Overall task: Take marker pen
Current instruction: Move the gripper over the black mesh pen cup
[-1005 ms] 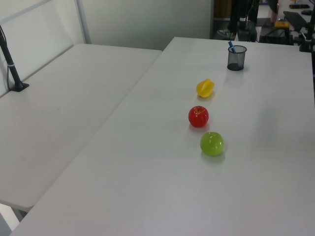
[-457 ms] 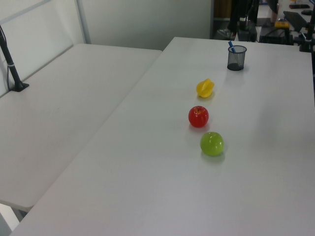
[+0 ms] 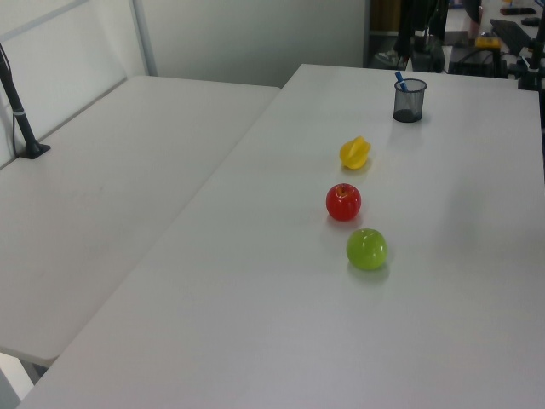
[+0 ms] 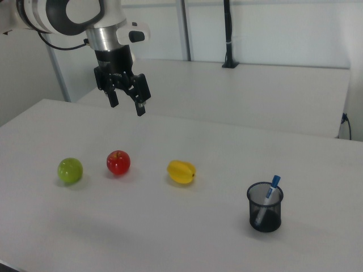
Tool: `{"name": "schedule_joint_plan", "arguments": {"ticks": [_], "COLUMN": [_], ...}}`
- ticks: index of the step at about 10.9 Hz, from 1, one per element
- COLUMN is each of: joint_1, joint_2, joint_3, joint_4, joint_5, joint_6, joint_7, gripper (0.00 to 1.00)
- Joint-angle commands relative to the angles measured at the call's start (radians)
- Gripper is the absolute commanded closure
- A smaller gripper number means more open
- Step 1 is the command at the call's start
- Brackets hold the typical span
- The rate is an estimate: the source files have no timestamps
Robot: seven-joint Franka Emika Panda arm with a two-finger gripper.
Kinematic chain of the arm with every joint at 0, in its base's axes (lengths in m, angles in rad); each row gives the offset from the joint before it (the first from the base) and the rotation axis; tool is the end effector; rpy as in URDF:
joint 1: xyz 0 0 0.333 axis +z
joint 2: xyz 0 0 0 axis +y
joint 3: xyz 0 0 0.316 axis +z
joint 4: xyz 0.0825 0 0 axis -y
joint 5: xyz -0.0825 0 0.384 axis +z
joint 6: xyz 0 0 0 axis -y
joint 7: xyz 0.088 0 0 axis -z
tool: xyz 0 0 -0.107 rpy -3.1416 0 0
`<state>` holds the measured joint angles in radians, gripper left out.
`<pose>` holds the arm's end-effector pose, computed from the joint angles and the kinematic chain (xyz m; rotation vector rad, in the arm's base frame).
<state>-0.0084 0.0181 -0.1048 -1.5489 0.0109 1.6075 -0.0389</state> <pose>0.5607 -0.0620 0.6281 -3.1329 0.1166 -0.0645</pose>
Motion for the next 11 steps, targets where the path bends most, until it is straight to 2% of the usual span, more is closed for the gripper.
{"name": "schedule_joint_plan", "arguments": {"ticks": [1, 3, 5, 9, 11], "joint_1": [0.005, 0.007, 0.007, -0.007, -0.01], "joint_2": [0.025, 0.043, 0.1, 0.227, 0.301], "joint_3": [-0.024, -0.078, -0.136, -0.265, -0.329], "joint_4": [0.004, 0.0, 0.0, -0.002, -0.002], "joint_5": [0.001, 0.003, 0.009, 0.159, 0.259], "joint_6": [0.085, 0.158, 0.259, 0.518, 0.641], "joint_7": [-0.012, -0.025, -0.029, -0.071, -0.111], "gripper": [0.0, 0.0, 0.0, 0.0, 0.05]}}
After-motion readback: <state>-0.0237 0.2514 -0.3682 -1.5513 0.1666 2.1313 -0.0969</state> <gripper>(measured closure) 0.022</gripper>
